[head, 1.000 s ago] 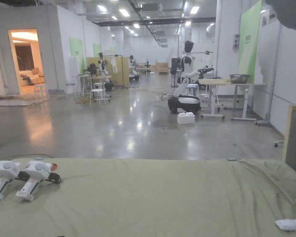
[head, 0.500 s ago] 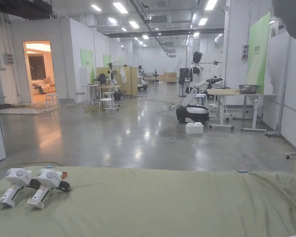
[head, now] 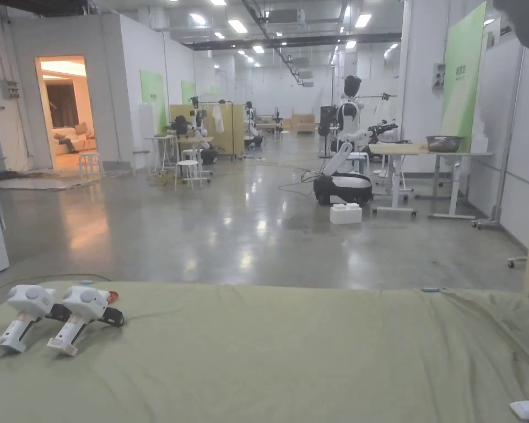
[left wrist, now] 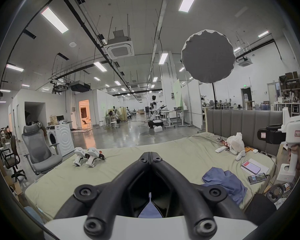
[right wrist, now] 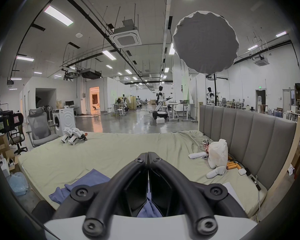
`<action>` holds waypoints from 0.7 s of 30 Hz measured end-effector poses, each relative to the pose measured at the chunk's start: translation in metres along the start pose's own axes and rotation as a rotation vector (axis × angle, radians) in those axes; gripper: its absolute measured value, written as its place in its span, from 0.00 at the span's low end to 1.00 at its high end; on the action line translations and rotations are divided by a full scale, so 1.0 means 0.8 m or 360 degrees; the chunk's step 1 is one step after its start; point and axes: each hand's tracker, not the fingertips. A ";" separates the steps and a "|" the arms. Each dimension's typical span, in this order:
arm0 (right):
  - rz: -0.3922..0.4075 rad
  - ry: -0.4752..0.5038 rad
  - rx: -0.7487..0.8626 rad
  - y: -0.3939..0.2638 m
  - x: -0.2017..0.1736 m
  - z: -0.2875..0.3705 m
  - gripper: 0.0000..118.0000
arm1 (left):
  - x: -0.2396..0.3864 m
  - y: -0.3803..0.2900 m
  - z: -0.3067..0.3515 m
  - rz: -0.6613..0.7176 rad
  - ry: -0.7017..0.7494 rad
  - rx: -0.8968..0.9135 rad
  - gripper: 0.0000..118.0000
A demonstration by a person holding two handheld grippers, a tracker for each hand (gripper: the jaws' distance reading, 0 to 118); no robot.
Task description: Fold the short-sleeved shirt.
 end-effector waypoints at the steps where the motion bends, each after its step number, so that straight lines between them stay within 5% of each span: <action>1: 0.0007 -0.0003 -0.0010 -0.003 0.001 -0.003 0.00 | 0.000 -0.002 -0.010 0.0011 -0.0020 -0.0057 0.00; 5: -0.0048 0.0038 -0.0076 -0.021 0.010 -0.015 0.00 | -0.008 -0.038 -0.080 0.0152 -0.0094 -0.0296 0.07; 7: -0.0078 0.0045 -0.0127 -0.033 0.015 -0.020 0.00 | -0.011 -0.066 -0.131 0.0136 -0.0130 -0.0446 0.29; 9: -0.0078 0.0029 -0.0187 -0.047 0.021 -0.025 0.00 | -0.018 -0.099 -0.193 0.0198 -0.0218 -0.0652 0.65; 10: -0.0076 0.0015 -0.0218 -0.054 0.024 -0.026 0.00 | -0.022 -0.118 -0.228 0.0278 -0.0272 -0.0745 0.71; 13: -0.0155 -0.0029 -0.0324 -0.080 0.038 -0.031 0.00 | -0.029 -0.182 -0.330 0.0442 -0.0397 -0.0988 0.70; 16: -0.0268 -0.0056 -0.0426 -0.105 0.055 -0.037 0.00 | -0.029 -0.248 -0.413 0.0339 -0.0278 -0.1130 0.70; 21: -0.0233 -0.0139 -0.0581 -0.129 0.075 -0.057 0.00 | -0.027 -0.323 -0.487 0.0272 -0.0220 -0.1362 0.62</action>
